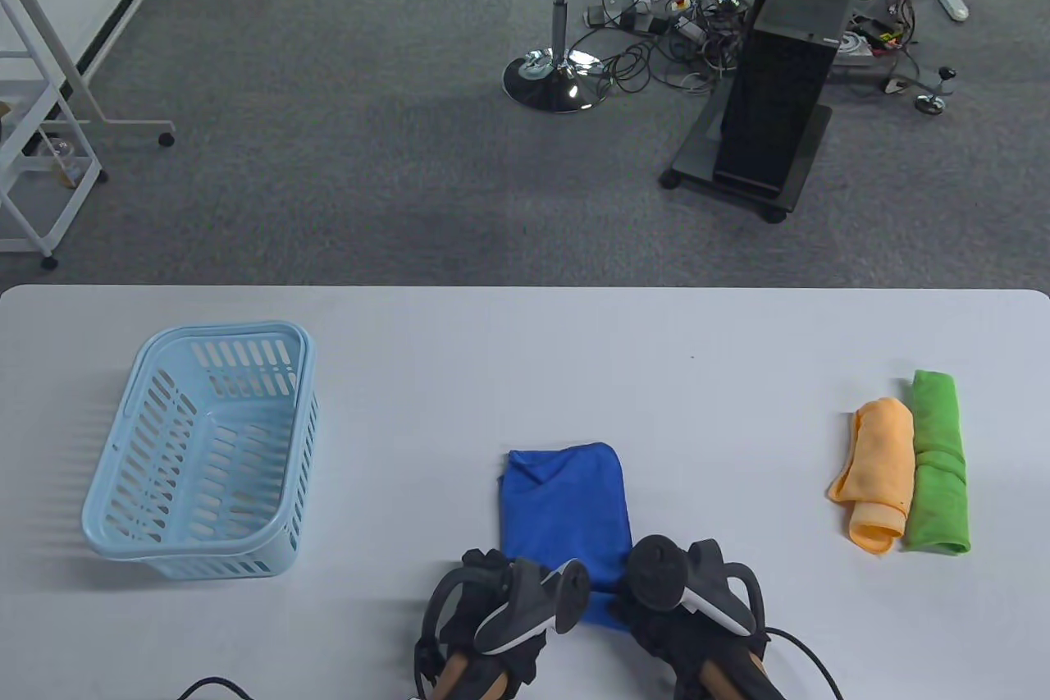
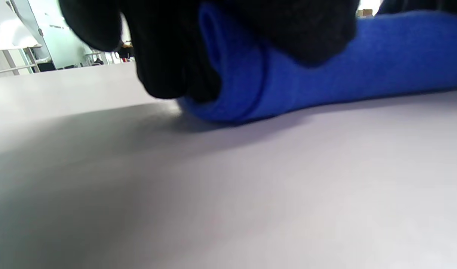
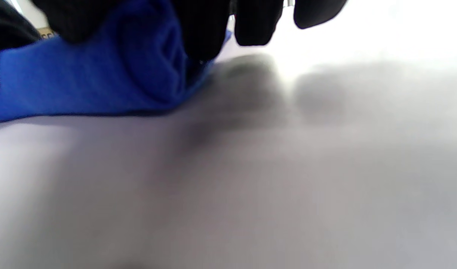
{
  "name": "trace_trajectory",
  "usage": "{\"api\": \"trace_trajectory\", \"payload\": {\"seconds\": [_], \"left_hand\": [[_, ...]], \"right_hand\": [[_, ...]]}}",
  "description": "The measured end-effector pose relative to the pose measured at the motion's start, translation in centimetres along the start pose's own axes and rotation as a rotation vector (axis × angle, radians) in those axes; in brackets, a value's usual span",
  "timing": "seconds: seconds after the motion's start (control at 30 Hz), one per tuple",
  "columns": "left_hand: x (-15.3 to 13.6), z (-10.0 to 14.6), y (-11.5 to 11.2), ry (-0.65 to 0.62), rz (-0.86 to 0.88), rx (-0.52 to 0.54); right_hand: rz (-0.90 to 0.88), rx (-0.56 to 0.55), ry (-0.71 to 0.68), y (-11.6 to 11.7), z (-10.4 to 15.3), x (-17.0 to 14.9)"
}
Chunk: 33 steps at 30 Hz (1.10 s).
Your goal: Roll rectangular towel into towel roll
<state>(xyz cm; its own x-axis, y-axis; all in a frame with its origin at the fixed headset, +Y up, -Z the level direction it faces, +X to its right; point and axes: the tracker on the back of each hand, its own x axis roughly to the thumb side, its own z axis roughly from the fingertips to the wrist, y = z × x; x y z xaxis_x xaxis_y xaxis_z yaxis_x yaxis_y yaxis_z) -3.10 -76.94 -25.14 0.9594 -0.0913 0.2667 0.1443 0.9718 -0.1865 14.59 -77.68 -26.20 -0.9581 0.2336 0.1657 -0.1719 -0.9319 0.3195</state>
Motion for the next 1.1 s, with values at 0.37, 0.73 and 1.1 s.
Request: {"api": "trace_trajectory", "payload": {"seconds": [0.37,0.73,1.1], "left_hand": [[-0.2,-0.2,-0.6,0.058,0.024,-0.104],[0.1,0.0,-1.0,-0.048,0.065,-0.095],[-0.3,-0.2,-1.0,-0.003,0.106,-0.079]], "right_hand": [[0.120,-0.093,-0.041,-0.1,0.1,1.5],[0.102,-0.002,-0.024,-0.4,0.2,0.6],[0.073,-0.005,-0.009,0.0,-0.1,0.6]]}}
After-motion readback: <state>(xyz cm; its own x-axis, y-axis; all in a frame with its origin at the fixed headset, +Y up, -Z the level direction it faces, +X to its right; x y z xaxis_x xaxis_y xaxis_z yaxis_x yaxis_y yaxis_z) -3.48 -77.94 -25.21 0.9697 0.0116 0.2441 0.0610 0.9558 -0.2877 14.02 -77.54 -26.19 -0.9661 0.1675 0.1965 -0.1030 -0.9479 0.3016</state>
